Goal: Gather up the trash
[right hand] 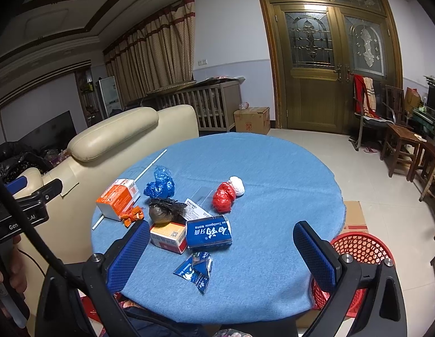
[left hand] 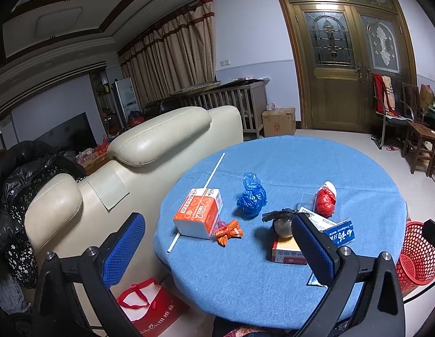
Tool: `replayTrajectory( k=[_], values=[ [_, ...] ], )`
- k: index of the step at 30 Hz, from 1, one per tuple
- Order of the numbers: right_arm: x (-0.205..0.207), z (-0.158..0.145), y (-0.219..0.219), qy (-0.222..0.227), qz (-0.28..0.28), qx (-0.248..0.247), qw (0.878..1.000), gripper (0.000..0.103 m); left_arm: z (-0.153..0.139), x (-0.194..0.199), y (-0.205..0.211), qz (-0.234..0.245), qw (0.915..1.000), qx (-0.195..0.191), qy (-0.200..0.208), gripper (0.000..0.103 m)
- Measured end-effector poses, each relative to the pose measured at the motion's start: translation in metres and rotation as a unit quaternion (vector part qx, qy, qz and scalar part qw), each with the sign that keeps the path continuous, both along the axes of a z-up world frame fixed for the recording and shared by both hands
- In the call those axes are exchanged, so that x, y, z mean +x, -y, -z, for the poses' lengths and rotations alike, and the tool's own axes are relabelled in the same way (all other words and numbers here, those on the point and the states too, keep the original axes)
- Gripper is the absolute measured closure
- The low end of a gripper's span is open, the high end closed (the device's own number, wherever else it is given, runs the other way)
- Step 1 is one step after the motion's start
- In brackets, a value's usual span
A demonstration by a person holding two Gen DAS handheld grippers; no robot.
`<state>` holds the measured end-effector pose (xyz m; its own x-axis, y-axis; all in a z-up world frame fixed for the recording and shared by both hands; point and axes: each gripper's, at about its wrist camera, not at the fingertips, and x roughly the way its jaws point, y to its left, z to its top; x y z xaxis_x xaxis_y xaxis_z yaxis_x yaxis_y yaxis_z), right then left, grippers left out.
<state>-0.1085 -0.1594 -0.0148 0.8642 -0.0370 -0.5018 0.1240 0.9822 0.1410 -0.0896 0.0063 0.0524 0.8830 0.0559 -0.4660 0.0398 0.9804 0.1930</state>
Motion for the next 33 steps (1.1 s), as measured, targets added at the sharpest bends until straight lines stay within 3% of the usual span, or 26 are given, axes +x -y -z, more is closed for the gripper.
replayTrajectory(
  k=[13, 33],
  values=[
    [0.007, 0.006, 0.001, -0.024, 0.001, -0.02, 1.0, 0.0, 0.004, 0.001, 0.001, -0.001, 1.0, 0.001, -0.006, 0.0],
    [0.008, 0.01, 0.008, -0.033, 0.005, 0.002, 0.999, 0.0, 0.007, 0.001, 0.002, 0.002, 0.9999, 0.002, -0.011, 0.0]
  ],
)
